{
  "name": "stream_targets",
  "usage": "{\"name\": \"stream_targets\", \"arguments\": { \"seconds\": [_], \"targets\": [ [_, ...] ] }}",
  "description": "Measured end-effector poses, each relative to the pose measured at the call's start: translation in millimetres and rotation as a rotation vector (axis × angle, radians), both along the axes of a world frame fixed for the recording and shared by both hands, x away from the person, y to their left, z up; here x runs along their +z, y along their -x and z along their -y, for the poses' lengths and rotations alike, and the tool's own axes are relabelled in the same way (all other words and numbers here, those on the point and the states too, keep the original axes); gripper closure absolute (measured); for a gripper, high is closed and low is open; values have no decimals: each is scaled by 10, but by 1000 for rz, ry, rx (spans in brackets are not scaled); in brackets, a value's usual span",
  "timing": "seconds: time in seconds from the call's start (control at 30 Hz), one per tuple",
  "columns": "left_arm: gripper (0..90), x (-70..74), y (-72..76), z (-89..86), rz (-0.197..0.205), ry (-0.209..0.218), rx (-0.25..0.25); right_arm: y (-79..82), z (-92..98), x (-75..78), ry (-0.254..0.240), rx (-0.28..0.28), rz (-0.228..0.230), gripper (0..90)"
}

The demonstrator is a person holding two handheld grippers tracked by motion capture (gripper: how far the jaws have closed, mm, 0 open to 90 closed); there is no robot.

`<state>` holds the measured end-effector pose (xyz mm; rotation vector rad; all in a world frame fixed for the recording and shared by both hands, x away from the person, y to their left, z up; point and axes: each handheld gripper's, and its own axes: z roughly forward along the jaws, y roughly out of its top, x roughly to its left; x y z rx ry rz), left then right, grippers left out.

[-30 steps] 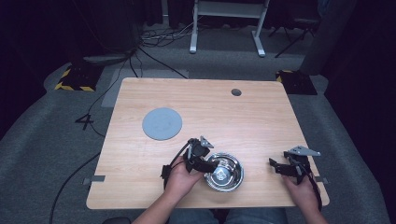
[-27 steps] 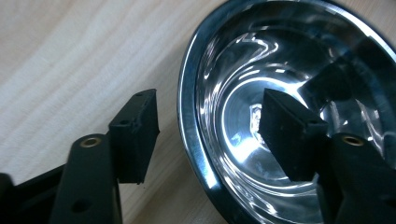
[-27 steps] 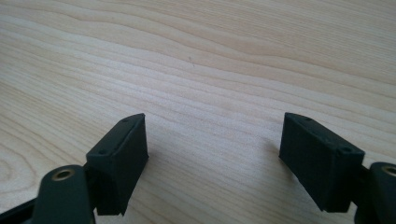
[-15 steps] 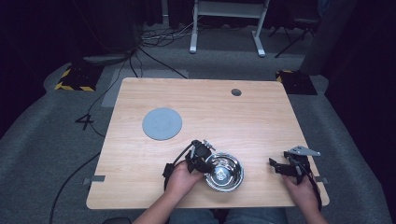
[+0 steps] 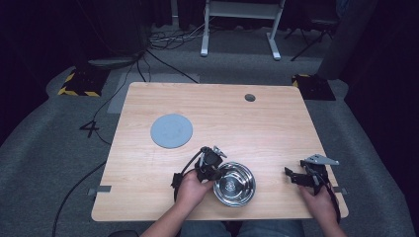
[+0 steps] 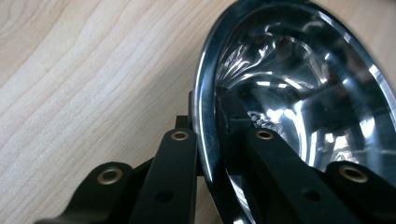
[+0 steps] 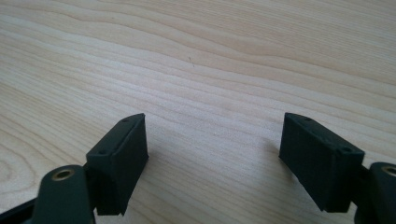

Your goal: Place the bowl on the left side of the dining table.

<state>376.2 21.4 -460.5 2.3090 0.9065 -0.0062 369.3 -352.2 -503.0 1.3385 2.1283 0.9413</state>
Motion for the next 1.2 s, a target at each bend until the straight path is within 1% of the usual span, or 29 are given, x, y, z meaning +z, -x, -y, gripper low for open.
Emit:
{"name": "stream_targets", "arguments": {
  "seconds": [0.03,0.07,0.1,0.13,0.17,0.23,0.27,0.3,0.33,0.4,0.43,0.5,0.53,0.6,0.63,0.67,0.7,0.73,0.77,0.8,0.83,0.87,0.9,0.93,1.0,1.03,1.07,1.1,1.2],
  "targets": [
    [858,0,0,0,0,0,0,0,0,0,0,0,0,234],
    [858,17,16,-1,19,6,-1,0,0,0,0,0,0,233],
    [857,33,23,-9,22,6,-4,0,0,0,0,0,0,234],
    [855,33,23,-9,22,6,-4,0,0,0,0,0,0,234],
    [855,47,39,-9,8,6,-1,0,0,0,0,0,0,233],
    [855,96,46,-27,55,-4,-9,0,0,0,0,0,0,233],
    [855,130,82,-35,40,-9,21,0,0,0,0,0,0,234],
    [855,130,82,-35,40,-9,21,0,0,0,0,0,0,234],
    [855,166,71,-65,76,5,8,0,0,0,0,0,0,233],
    [855,183,78,-75,75,7,13,0,0,0,0,0,0,234],
    [855,218,88,-104,90,9,25,0,0,0,0,0,0,233],
    [855,233,89,-118,87,10,21,0,0,0,0,0,0,233],
    [855,264,90,-149,108,17,22,1,0,0,0,0,0,233],
    [854,275,93,-157,107,18,21,1,0,0,0,0,0,234],
    [854,303,94,-192,126,18,22,7,-2,1,-3,-6,-4,234],
    [854,320,117,-209,106,25,48,8,-2,1,-3,-6,-5,234],
    [854,320,117,-209,106,25,48,8,-2,1,-3,-6,-5,234],
    [854,346,108,-269,132,19,46,7,-2,1,-2,-6,-4,234],
    [854,346,108,-269,132,19,46,8,-2,2,-3,-6,-5,234],
    [854,363,120,-335,134,27,58,7,-2,1,-2,-6,-4,234],
    [854,363,120,-335,134,27,58,7,-2,1,-2,-6,-4,234],
    [854,371,134,-368,131,33,77,8,-2,2,-3,-6,-5,234],
    [854,373,136,-396,132,40,74,7,-2,2,-2,-6,-4,234],
    [854,386,151,-446,141,33,92,7,-2,2,-2,-6,-4,234],
    [853,402,191,-553,149,39,138,7,-2,2,-2,-6,-4,234],
    [853,406,202,-588,147,43,150,7,-2,2,-3,-6,-5,234],
    [853,406,202,-588,147,43,150,7,-2,2,-3,-6,-5,234],
    [853,415,218,-663,149,46,171,7,-2,2,-3,-6,-5,234],
    [853,427,252,-764,155,52,214,7,-2,2,-3,-5,-5,235]
  ]
}}
